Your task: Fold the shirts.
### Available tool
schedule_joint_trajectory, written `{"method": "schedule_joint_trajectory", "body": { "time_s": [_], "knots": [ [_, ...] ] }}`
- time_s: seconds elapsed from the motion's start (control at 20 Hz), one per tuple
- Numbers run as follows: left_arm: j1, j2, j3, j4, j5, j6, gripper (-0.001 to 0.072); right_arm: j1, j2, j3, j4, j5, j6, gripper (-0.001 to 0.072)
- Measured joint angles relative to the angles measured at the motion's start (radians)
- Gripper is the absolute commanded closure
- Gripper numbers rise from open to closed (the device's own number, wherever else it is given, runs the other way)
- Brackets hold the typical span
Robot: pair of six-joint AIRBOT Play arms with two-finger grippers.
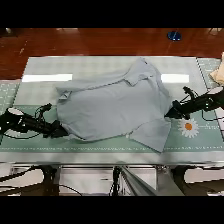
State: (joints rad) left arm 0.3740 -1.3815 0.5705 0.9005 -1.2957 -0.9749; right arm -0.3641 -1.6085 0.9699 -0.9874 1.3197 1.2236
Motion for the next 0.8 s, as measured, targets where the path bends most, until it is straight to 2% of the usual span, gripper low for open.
{"method": "schedule_joint_trajectory", "body": {
  "time_s": [0.1,0.2,0.4,0.55,0.65,0.8],
  "knots": [
    [0.0,0.023,0.047,-0.029,-0.038,0.011,0.0684,0.021,0.035,0.003,-0.008,-0.014,-0.014,0.0687],
    [0.003,0.084,0.121,-0.119,-0.093,0.027,0.0684,0.021,0.123,0.03,0.061,0.006,-0.032,0.0687],
    [0.035,0.31,0.383,-0.338,-0.147,0.041,0.0683,-0.003,0.401,0.183,0.213,0.029,-0.053,0.0688],
    [0.064,0.508,0.642,-0.41,-0.151,0.044,0.0684,-0.011,0.636,0.394,0.283,-0.046,-0.056,0.0688],
    [0.09,0.643,0.818,-0.422,-0.101,0.045,0.0684,-0.013,0.761,0.563,0.246,-0.123,-0.029,0.0688],
    [0.13,0.8,1.02,-0.327,0.018,0.007,0.0684,-0.014,0.874,0.819,0.071,-0.179,0.087,0.0688]
  ]
}}
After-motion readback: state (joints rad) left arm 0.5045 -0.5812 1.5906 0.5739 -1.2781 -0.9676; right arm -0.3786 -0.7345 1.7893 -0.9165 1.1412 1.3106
